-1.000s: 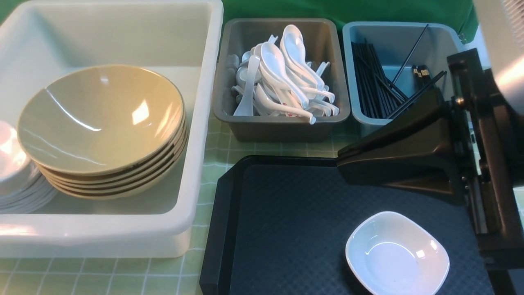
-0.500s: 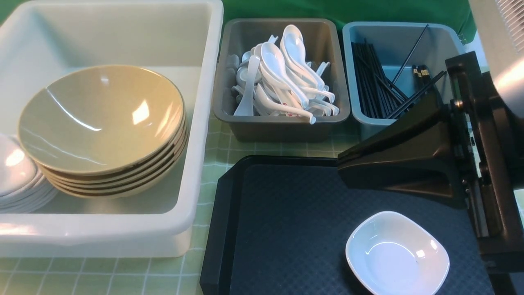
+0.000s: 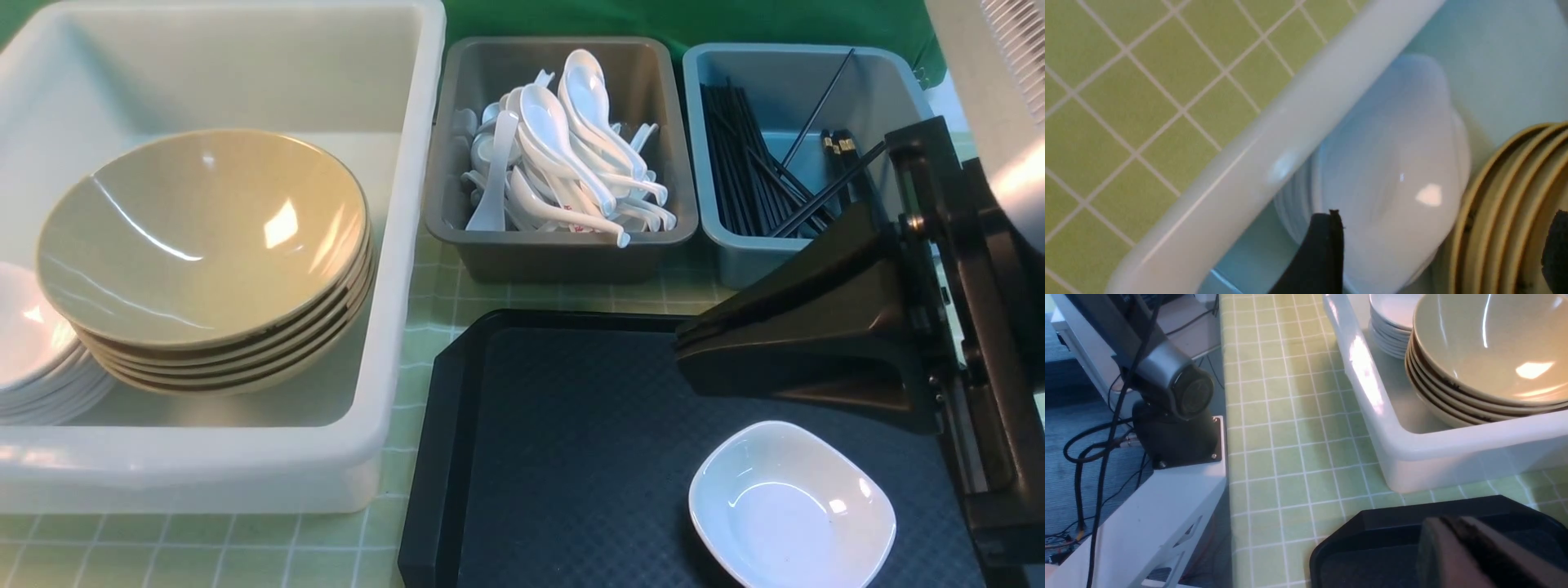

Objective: On green table put chopsticks spoon bowls plates into blue grey white boxes.
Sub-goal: 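Grasp the small white bowl on the black tray by its rim with the left gripper, then place the white bowl into the white bin with the other dishes with the left gripper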

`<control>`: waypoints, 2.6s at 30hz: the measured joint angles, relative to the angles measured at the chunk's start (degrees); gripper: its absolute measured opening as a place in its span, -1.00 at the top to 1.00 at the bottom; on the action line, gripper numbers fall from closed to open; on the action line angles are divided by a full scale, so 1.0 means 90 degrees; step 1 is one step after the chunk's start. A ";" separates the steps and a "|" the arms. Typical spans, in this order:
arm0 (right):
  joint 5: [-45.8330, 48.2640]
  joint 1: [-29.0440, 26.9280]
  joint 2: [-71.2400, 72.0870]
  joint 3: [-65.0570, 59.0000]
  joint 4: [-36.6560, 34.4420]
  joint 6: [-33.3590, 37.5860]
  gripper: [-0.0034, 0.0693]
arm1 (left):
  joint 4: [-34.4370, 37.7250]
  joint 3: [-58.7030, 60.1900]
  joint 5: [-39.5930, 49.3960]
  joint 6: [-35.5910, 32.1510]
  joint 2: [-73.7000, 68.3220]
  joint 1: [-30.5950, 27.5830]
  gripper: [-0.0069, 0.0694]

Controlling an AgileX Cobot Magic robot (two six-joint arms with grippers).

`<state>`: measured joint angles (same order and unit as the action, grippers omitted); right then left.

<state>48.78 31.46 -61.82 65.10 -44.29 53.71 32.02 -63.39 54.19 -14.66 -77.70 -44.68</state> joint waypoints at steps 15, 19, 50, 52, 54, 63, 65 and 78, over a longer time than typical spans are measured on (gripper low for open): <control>0.0115 0.0000 0.0347 0.0000 0.1299 -0.1225 0.77 | -0.0065 -0.0056 0.0853 -0.1682 0.1062 0.4581 -0.81; 0.0178 0.0000 0.0769 0.0000 0.2372 -0.2291 0.76 | -0.0019 -0.0028 0.0824 -0.1756 0.0855 0.6287 -0.64; 0.1839 0.0000 0.2152 0.0000 0.2714 -0.3384 0.66 | 0.0582 -0.4648 0.1474 -0.0883 -0.5777 0.9352 -0.36; 0.1860 0.0000 0.2154 0.0000 0.2714 -0.3337 0.66 | 0.0649 -0.4674 0.1474 -0.0803 -0.5972 0.9352 -0.36; 0.1860 0.0000 0.2154 0.0000 0.2714 -0.3332 0.65 | 0.0706 -0.4681 0.1487 -0.0792 -0.6059 0.9352 -0.36; 0.1860 0.0000 0.2154 0.0000 0.2714 -0.3289 0.63 | 0.1180 -0.4726 0.1642 -0.1020 -0.6353 0.9346 0.42; 0.1860 0.0000 0.2154 0.0000 0.2714 -0.3289 0.63 | 0.1126 -0.4726 0.1642 -0.1048 -0.6353 0.9346 0.68; 0.1714 0.0000 0.2154 0.0000 0.2724 -0.3245 0.60 | 0.0944 -0.4782 0.1727 -0.1258 -0.3974 0.8494 0.78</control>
<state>64.21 31.46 -42.43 65.10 -19.78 24.50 40.52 -106.44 69.73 -25.99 -113.47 31.77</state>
